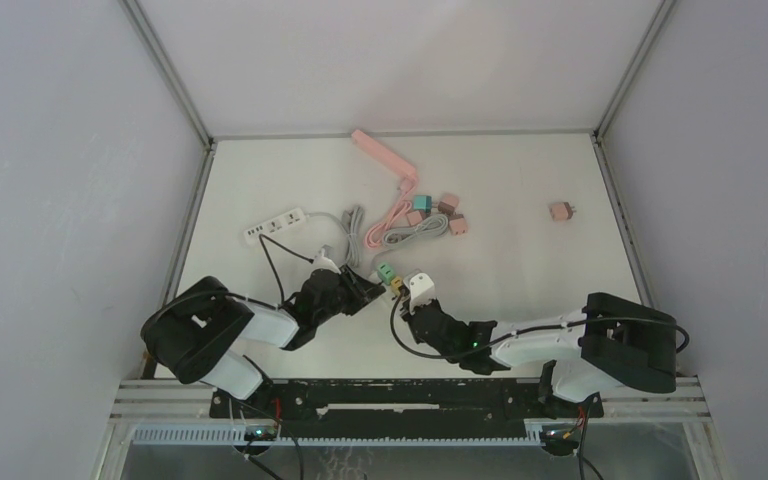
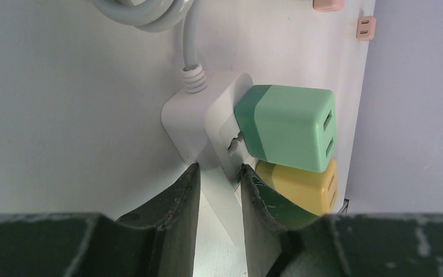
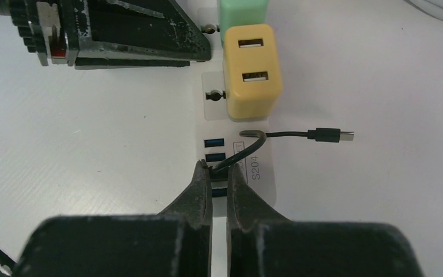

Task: Insert the plug
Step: Insert the plug into the socket.

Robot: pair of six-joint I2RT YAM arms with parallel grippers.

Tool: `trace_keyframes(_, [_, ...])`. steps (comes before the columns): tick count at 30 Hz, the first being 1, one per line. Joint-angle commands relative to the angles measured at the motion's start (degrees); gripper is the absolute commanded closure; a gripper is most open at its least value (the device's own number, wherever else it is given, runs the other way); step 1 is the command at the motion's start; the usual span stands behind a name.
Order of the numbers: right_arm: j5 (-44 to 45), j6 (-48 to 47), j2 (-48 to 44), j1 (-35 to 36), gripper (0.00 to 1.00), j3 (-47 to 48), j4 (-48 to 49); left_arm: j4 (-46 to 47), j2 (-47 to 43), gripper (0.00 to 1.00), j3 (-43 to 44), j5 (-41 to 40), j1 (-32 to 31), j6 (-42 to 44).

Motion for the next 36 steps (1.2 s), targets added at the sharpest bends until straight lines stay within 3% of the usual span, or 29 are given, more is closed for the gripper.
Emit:
trace_keyframes(1, [6.68,5.41,0.14,1.18,1.0,1.54,-3.93,1.33,0.19,0.64,2.1,0.26,0.23,-0.69])
trace_keyframes(22, [4.36,2.32,5.27,3.09,1.0,1.53,-1.21,1.44,0.8,0.65,2.53,0.8,0.21,-0.84])
trace_keyframes(31, [2.58,2.17,-2.91,1.47,0.64,1.54,-0.04,1.53,0.82,0.64,2.42,0.84,0.19,-0.76])
trace_keyframes(36, [0.31,1.84,-7.58,-0.36,0.53,1.65,-0.13,1.46,0.91,0.64,2.62,0.99,0.17,-0.73])
